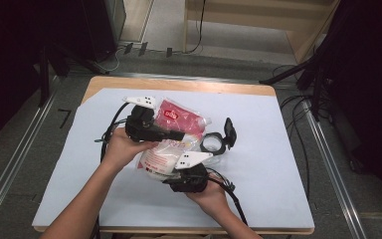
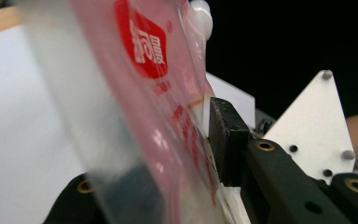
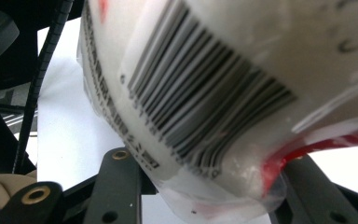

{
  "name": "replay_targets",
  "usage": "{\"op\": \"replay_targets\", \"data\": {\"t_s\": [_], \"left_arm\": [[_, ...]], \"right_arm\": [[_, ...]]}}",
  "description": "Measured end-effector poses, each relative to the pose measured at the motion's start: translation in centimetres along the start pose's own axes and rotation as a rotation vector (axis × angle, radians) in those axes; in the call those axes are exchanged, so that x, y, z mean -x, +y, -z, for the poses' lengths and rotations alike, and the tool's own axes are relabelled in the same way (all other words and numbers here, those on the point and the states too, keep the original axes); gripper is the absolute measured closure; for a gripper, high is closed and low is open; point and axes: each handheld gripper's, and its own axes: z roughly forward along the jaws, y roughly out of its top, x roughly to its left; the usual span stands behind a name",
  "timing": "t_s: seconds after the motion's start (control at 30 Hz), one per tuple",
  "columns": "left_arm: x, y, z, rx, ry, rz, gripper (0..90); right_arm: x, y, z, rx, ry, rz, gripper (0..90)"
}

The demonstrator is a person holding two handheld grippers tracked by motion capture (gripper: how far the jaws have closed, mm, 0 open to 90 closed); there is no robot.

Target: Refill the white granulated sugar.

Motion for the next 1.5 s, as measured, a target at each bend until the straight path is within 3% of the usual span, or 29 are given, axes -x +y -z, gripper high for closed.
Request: {"op": "replay_targets", "data": {"t_s": [0.13, 0.33, 0.47, 0.57, 0.73, 0.83, 0.93, 1.0, 1.13, 1.23, 1.33, 1.43, 1.47, 1.5], "left_arm": [[-0.8, -0.4, -0.1, 0.047, -0.019, 0.061, 80.8], [-1.1, -0.4, -0.5, 0.046, -0.033, 0.119, 81.2], [-0.9, -0.4, -0.6, 0.019, -0.027, 0.097, 81.8], [-0.9, -0.4, -0.4, 0.019, -0.01, 0.055, 79.8], [-0.9, -0.4, -0.7, 0.013, 0.004, 0.077, 79.5], [-0.7, -0.3, -0.9, -0.005, 0.034, 0.052, 77.7], [-0.9, -0.3, -0.7, -0.009, 0.011, 0.05, 76.3], [-0.7, -0.3, -0.6, -0.008, -0.011, 0.029, 77.2], [-0.8, -0.4, -1.2, 0.016, -0.085, 0.078, 81.0], [-0.6, -0.3, -1.4, 0.016, -0.05, 0.078, 82.1], [-0.2, -0.1, -1.6, 0.014, -0.032, 0.118, 82.4], [-0.1, 0.0, -2.0, 0.011, -0.011, 0.187, 81.7], [0.3, 0.0, -2.2, 0.01, 0.037, 0.186, 81.1], [0.4, 0.1, -2.3, 0.006, 0.05, 0.177, 81.2]], "right_arm": [[0.0, 0.1, 0.1, 0.007, 0.008, -0.017, 60.7], [0.0, 0.0, 0.1, 0.004, -0.023, -0.025, 60.8], [0.0, -0.2, 0.0, 0.001, 0.01, -0.05, 61.4], [0.0, -0.1, 0.0, 0.004, 0.028, -0.041, 62.1], [-0.2, -0.1, 0.1, 0.004, 0.044, -0.042, 62.8], [-0.1, -0.3, 0.0, 0.001, 0.051, -0.04, 63.0], [-0.4, -0.1, 0.1, -0.003, 0.059, 0.004, 65.5], [-0.8, 0.0, 0.0, -0.018, 0.036, 0.03, 66.2], [-0.7, -0.2, -0.1, -0.024, 0.024, 0.033, 66.2], [-0.3, -0.4, 0.0, -0.009, 0.016, 0.009, 64.1], [-0.2, -0.4, 0.1, -0.005, 0.001, -0.012, 60.5], [-0.4, -0.4, 0.0, 0.0, -0.045, -0.019, 55.8], [-0.4, -0.3, 0.0, -0.003, -0.067, -0.028, 54.2], [-0.5, -0.2, -0.1, -0.013, -0.093, -0.044, 54.2]]}}
